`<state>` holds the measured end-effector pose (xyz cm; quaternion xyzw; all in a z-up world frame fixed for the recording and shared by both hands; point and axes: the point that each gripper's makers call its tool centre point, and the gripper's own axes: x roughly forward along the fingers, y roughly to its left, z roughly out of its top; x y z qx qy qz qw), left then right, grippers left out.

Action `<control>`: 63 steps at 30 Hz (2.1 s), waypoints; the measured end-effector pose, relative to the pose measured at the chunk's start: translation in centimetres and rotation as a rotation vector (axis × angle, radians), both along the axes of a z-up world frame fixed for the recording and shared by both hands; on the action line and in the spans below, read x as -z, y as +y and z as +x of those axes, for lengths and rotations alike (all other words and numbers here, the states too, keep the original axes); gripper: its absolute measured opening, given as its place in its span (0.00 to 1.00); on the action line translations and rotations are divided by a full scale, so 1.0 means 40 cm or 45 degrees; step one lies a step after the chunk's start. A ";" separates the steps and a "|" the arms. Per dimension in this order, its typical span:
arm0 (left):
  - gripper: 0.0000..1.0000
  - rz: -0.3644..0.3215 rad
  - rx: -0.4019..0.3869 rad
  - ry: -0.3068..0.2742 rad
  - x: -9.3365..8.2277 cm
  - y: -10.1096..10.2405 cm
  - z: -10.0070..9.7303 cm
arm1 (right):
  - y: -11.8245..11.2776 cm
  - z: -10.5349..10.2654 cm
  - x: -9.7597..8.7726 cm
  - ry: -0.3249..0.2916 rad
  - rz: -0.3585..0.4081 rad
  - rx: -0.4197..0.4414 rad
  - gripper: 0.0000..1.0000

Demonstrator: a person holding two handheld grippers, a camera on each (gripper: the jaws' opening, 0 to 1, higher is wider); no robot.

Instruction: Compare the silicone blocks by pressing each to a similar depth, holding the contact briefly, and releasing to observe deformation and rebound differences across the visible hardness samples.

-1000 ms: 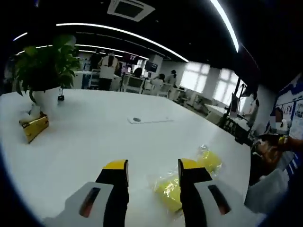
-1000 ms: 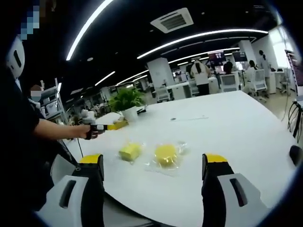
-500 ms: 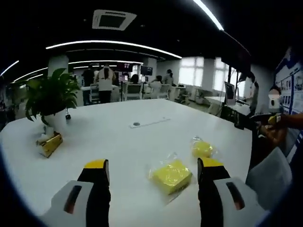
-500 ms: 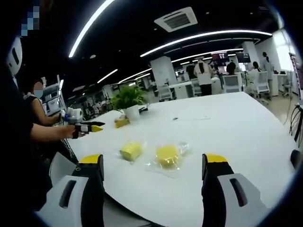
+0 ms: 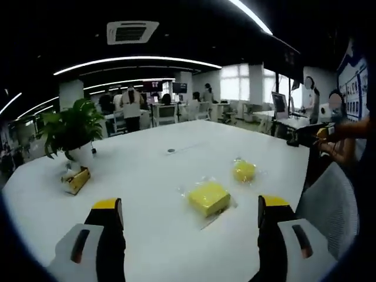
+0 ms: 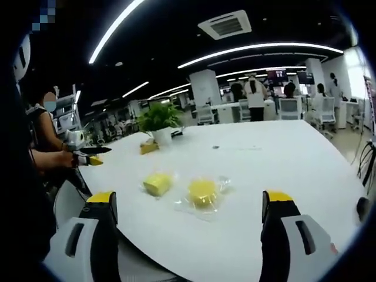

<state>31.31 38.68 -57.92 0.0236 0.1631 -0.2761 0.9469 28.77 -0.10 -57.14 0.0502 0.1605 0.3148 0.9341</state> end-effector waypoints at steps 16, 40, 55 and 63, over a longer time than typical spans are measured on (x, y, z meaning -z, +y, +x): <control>0.99 0.065 0.046 0.150 0.051 0.044 -0.136 | -0.073 -0.014 0.023 0.081 -0.163 0.003 0.96; 0.94 -0.332 0.146 0.371 -0.036 -0.178 0.036 | -0.072 -0.033 0.043 0.141 -0.163 -0.014 0.92; 0.86 -0.355 0.353 0.640 0.045 -0.476 0.163 | -0.113 -0.033 0.039 0.151 -0.133 0.047 0.85; 0.82 -0.365 0.346 0.810 0.155 -0.583 0.233 | -0.119 -0.041 0.047 0.168 -0.117 0.056 0.83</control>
